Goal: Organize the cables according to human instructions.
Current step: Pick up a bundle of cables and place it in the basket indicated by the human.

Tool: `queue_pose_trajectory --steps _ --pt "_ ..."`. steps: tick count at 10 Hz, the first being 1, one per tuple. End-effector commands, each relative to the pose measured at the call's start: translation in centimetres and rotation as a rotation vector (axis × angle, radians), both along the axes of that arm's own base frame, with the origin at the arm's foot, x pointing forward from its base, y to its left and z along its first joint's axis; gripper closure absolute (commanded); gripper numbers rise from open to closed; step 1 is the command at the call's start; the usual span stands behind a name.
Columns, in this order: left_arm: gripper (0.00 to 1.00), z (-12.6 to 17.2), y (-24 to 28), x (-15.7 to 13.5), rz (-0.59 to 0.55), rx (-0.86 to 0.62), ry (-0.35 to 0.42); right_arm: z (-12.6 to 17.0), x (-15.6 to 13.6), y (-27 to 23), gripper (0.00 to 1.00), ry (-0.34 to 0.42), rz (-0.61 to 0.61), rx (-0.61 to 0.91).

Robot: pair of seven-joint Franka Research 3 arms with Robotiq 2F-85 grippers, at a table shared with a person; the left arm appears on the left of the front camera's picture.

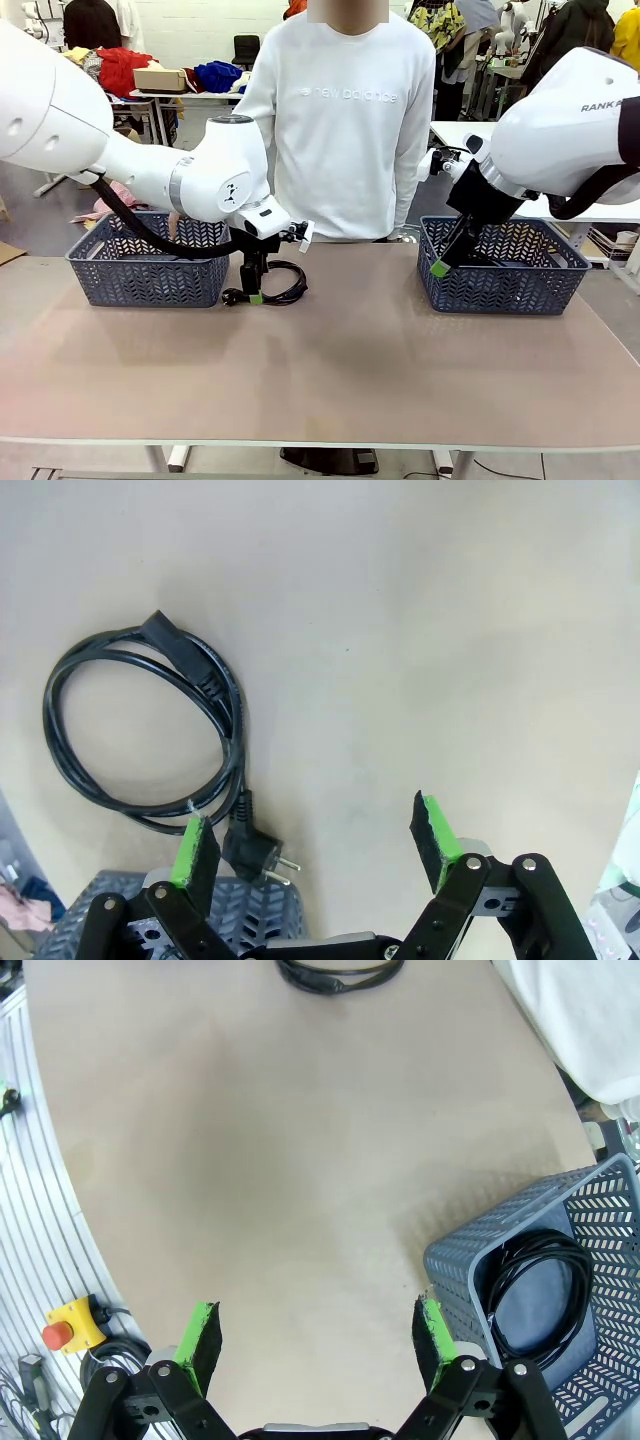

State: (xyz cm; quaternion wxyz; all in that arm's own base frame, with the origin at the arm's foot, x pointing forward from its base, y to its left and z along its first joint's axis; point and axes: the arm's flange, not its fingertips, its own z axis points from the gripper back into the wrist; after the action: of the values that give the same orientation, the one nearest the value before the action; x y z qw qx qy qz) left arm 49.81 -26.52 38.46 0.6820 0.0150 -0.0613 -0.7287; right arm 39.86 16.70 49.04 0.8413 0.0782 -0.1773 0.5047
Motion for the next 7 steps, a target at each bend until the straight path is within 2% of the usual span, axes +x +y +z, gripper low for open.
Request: queue_pose_trajectory --steps 1,3,7 --pt "0.0 0.2 0.5 -0.4 0.002 0.001 -0.002 0.0 0.0 0.0 0.0 -0.003 -0.002 -0.003" --pt "0.0 0.0 0.0 0.0 0.0 0.0 0.0 0.0 0.0 0.0 0.0 -0.003 -0.002 -0.003" --pt "0.0 -2.6 0.0 2.7 0.004 0.007 -0.037 0.0 0.0 0.0 0.0 -0.003 -0.002 -0.003"
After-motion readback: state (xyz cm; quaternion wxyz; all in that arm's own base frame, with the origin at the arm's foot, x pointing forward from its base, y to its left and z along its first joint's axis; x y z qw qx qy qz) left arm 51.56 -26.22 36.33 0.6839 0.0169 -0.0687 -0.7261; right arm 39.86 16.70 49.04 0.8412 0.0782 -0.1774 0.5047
